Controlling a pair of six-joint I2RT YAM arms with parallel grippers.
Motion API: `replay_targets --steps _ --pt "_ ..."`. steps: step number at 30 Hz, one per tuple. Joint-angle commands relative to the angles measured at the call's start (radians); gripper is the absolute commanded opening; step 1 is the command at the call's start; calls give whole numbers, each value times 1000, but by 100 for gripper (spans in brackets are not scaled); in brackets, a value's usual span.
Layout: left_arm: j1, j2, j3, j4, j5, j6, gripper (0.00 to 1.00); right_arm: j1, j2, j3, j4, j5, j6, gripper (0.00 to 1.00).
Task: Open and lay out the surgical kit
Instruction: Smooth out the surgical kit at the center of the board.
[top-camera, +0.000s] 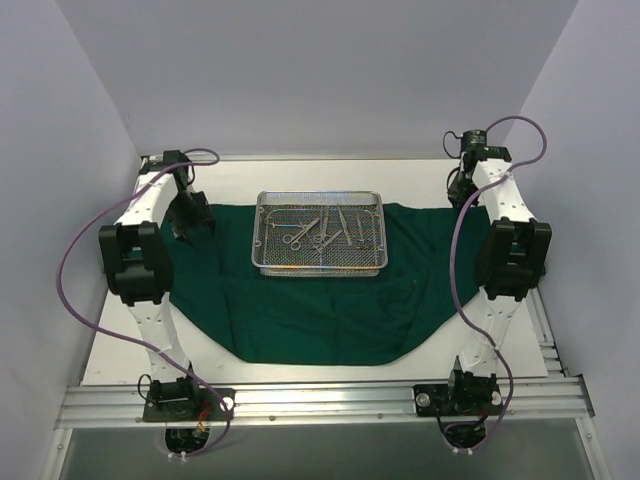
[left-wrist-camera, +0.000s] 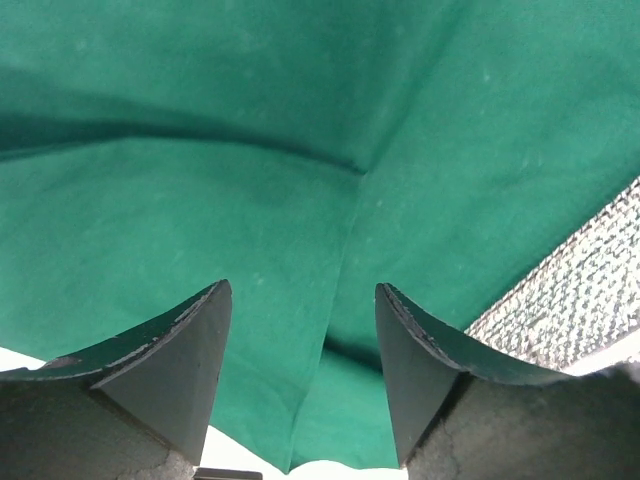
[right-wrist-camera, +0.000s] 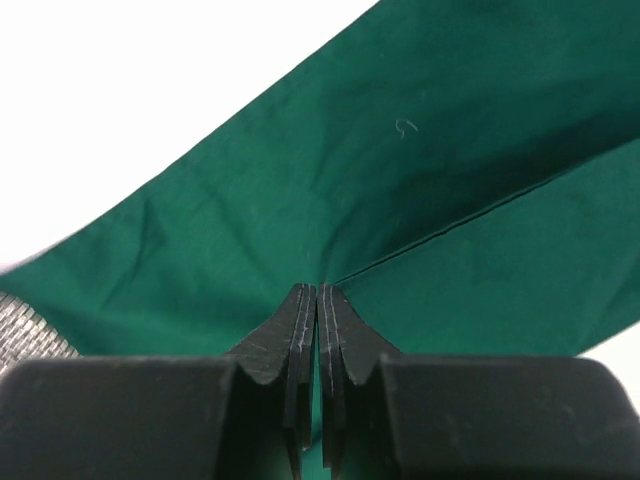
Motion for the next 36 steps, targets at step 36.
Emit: replay_targets --steps 36 --pt "-84 234 211 -60 -137 -31 30 -7 -175 -157 0 -79 -26 0"
